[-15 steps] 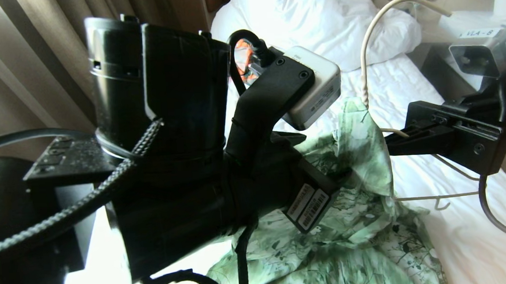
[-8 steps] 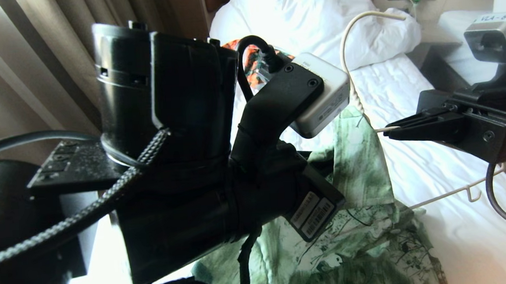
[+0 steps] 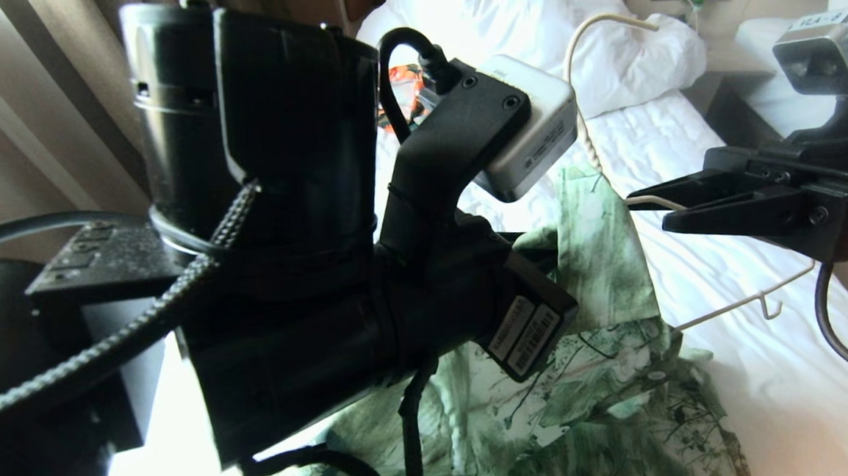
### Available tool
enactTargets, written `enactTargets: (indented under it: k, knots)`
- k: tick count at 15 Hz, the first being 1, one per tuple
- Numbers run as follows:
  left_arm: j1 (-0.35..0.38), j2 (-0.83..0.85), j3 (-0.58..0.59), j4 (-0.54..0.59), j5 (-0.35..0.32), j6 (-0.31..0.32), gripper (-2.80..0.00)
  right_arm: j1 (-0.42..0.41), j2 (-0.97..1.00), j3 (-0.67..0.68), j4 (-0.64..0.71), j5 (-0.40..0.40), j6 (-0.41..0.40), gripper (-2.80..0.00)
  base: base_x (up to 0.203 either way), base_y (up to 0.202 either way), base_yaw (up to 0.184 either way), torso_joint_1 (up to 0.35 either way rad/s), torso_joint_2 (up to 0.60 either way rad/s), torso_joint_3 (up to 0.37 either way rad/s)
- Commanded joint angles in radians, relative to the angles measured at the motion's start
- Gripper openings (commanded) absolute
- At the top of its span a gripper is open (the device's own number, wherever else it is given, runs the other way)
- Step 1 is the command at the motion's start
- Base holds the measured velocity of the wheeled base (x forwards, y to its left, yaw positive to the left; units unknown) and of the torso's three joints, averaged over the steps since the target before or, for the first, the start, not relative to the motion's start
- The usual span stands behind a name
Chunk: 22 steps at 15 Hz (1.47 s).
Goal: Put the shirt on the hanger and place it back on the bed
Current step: Hook the other side of the shirt onto the hanger
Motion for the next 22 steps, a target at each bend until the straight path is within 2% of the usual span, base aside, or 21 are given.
enactTargets:
  k: [1, 3, 6, 9, 10, 11, 14, 15, 16, 19, 20, 22]
  knots:
    - [-0.001, -0.006, 0.001, -0.005, 0.002, 0.002, -2.80, -0.018, -0.026, -0.001, -0.002, -0.021, 0.022, 0.00, 0.000, 0.000, 0.000, 0.000, 0.00, 0.000]
    - [-0.003, -0.006, 0.005, -0.005, 0.003, 0.001, -2.80, -0.076, -0.056, -0.003, -0.002, -0.037, 0.087, 0.00, 0.000, 0.000, 0.000, 0.000, 0.00, 0.000]
    - [-0.001, -0.006, 0.006, -0.005, 0.019, -0.010, -2.80, -0.181, -0.112, -0.030, 0.000, -0.058, 0.280, 0.00, 0.000, 0.000, 0.000, 0.000, 0.00, 0.000]
    - [-0.004, -0.007, 0.007, -0.003, 0.020, -0.014, -2.80, -0.261, -0.116, -0.068, 0.004, -0.066, 0.390, 0.00, 0.000, 0.000, 0.000, 0.000, 0.00, 0.000]
    - [-0.004, -0.013, 0.007, -0.002, 0.020, -0.014, -2.80, -0.282, -0.115, -0.068, 0.008, -0.091, 0.402, -0.31, 0.000, 0.000, 0.000, 0.000, 0.00, 0.000]
    - [-0.008, -0.021, 0.007, 0.000, 0.020, -0.014, -2.80, -0.291, -0.111, -0.070, 0.032, -0.112, 0.406, -2.80, 0.000, 0.000, 0.000, 0.000, 0.00, 0.000]
    - [-0.009, -0.035, 0.004, 0.000, 0.020, -0.014, -2.80, -0.298, -0.084, -0.163, 0.279, -0.220, 0.427, -2.80, 0.000, 0.000, 0.000, 0.000, 0.00, 0.000]
    - [-0.009, -0.037, 0.004, -0.002, 0.021, -0.014, -2.80, -0.297, -0.073, -0.181, 0.358, -0.251, 0.420, -2.80, 0.000, 0.000, 0.000, 0.000, 0.00, 0.000]
    - [-0.008, -0.037, 0.002, -0.003, 0.021, -0.014, -2.80, -0.291, -0.059, -0.188, 0.439, -0.282, 0.369, -2.80, 0.000, 0.000, 0.000, 0.000, 0.00, 0.000]
    - [-0.006, -0.037, 0.002, -0.005, 0.020, -0.016, -2.80, -0.244, -0.028, -0.168, 0.630, -0.471, 0.127, -2.80, 0.000, 0.000, 0.000, 0.000, 0.00, 0.000]
    - [-0.006, -0.037, 0.004, -0.005, 0.022, -0.016, -2.80, -0.235, -0.025, -0.137, 0.669, -0.500, 0.048, -2.80, 0.000, 0.000, 0.000, 0.000, 0.00, 0.000]
    - [-0.012, -0.043, 0.006, -0.003, 0.022, -0.015, -2.80, -0.234, -0.036, -0.076, 0.665, -0.505, -0.018, -2.80, 0.000, 0.000, 0.000, 0.000, 0.00, 0.000]
